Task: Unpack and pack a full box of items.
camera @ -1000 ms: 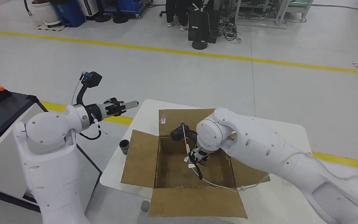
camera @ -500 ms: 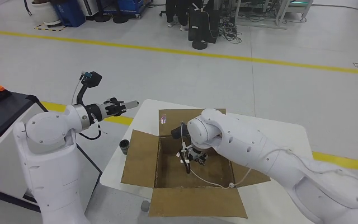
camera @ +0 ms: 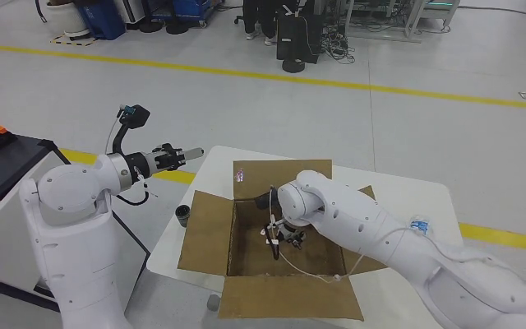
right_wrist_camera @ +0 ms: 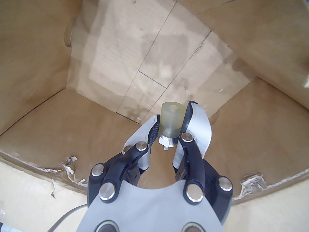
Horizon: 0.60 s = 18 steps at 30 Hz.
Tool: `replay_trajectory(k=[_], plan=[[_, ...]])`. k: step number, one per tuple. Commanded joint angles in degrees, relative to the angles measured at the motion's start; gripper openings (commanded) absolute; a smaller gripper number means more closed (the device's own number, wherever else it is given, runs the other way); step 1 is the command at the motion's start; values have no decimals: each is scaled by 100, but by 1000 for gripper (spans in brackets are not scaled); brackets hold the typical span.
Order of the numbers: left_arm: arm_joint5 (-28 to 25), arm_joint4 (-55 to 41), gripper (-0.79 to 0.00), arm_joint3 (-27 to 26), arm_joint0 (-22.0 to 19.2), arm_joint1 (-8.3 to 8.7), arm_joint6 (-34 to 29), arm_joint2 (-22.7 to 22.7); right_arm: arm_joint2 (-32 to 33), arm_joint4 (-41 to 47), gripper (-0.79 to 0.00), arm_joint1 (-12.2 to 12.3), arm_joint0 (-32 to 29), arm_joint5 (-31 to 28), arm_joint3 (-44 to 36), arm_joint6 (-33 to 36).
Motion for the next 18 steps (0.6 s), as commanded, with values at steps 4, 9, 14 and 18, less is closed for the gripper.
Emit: replay_trajectory(k=[4, 9, 14, 18], plan=[[0, 0, 0, 0, 0, 0, 0, 0, 58, -96, -785, 4, -111, -23, 86, -38], [0, 0, 0, 0, 0, 0, 0, 0, 126, -141, -785, -26, -197, -110, 220, -93], [0, 0, 0, 0, 0, 0, 0, 0, 162, -185, -711, -94, -251, -222, 391, -107], [0, 0, 0, 0, 0, 0, 0, 0, 181, -203, -613, -166, -282, -323, 559, -92]])
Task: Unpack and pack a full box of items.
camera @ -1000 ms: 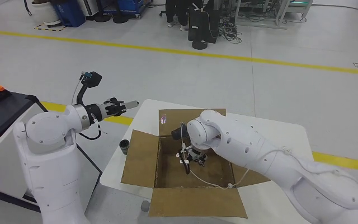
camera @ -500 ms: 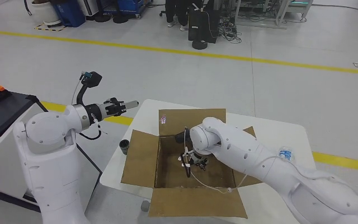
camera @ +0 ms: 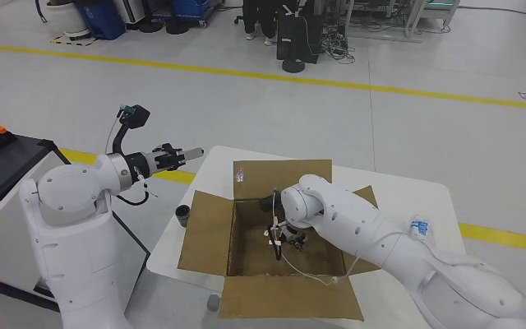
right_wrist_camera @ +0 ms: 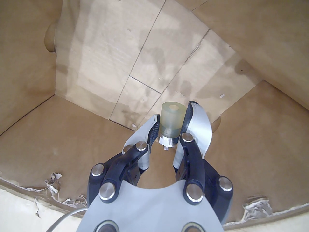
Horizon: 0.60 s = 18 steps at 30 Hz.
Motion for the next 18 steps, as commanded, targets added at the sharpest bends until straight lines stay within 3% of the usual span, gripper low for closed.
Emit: replay_trajectory(k=[1, 6, 12, 18], plan=[[0, 0, 0, 0, 0, 0, 0, 0, 10, -4, -600, -37, -15, -49, 99, 3], [0, 0, 0, 0, 0, 0, 0, 0, 35, -17, -514, -140, -43, -155, 311, 4], [0, 0, 0, 0, 0, 0, 0, 0, 98, -83, -354, -228, -27, -203, 400, 28], [0, 0, 0, 0, 0, 0, 0, 0, 285, -299, -249, -153, 56, -24, 30, 165]])
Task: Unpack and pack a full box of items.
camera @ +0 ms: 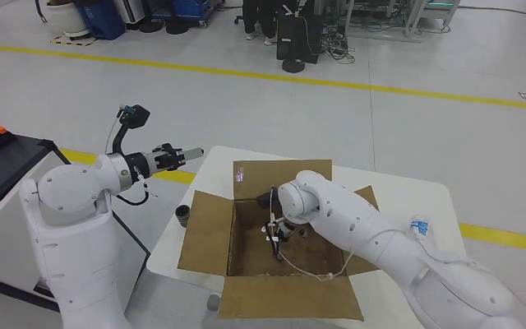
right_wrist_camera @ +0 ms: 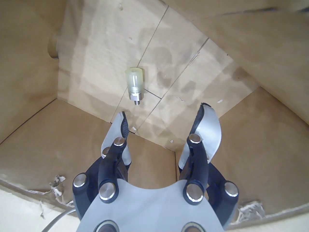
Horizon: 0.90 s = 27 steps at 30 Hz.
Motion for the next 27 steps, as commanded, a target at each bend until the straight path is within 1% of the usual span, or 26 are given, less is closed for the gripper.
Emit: replay_trajectory(k=[1, 3, 4, 5, 6, 7, 8, 15, 19, 23, 27], plan=[[0, 0, 0, 0, 0, 0, 0, 0, 94, -121, -237, 69, 33, 128, -236, 80], [0, 0, 0, 0, 0, 0, 0, 0, 211, -263, -215, 170, 29, 279, -538, 151], [0, 0, 0, 0, 0, 0, 0, 0, 276, -353, -185, 231, 21, 367, -710, 190], [0, 0, 0, 0, 0, 0, 0, 0, 353, -436, -135, 297, 5, 438, -902, 219], [0, 0, 0, 0, 0, 0, 0, 0, 438, -517, -123, 375, -23, 459, -1083, 198], [0, 0, 0, 0, 0, 0, 0, 0, 523, -603, -83, 460, -59, 474, -1258, 183], [0, 0, 0, 0, 0, 0, 0, 0, 605, -688, -6, 550, -98, 478, -1422, 180], [0, 0, 0, 0, 0, 0, 0, 0, 1305, -1234, 0, 1246, -424, 409, -2486, 249], [0, 0, 0, 0, 0, 0, 0, 0, 1810, -1577, 0, 1639, -709, 380, -3124, 279], [0, 0, 0, 0, 0, 0, 0, 0, 2431, -1971, 0, 2012, -1159, 363, -3792, 297], [0, 0, 0, 0, 0, 0, 0, 0, 3208, -2274, 0, 2343, -1839, 389, -4496, 271]])
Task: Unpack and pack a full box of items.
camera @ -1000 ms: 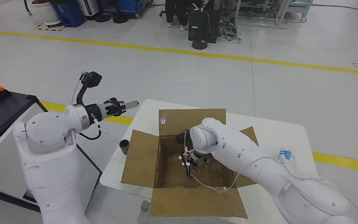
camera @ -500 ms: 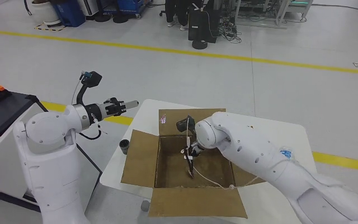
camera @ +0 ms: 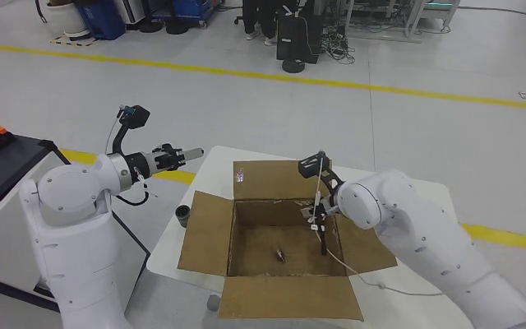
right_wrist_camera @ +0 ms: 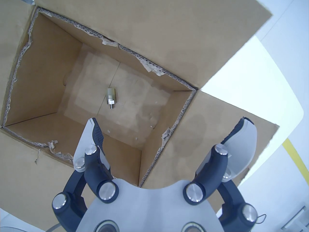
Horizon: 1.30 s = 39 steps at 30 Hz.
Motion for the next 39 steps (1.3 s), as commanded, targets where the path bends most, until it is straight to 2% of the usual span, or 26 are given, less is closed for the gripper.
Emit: replay_trajectory(k=[1, 21, 26, 30, 39], plan=[[0, 0, 0, 0, 0, 0, 0, 0, 438, -142, 0, 152, -412, 21, -381, -21], [0, 0, 0, 0, 0, 0, 0, 0, 508, -146, 0, 173, -508, -19, -438, -98], [0, 0, 0, 0, 0, 0, 0, 0, 960, -620, 0, 252, -668, 278, -712, -285], [0, 0, 0, 0, 0, 0, 0, 0, 1584, -542, 0, 329, -934, 440, -778, -443], [0, 0, 0, 0, 0, 0, 0, 0, 2770, -319, 0, 488, -1436, 258, -535, -262]])
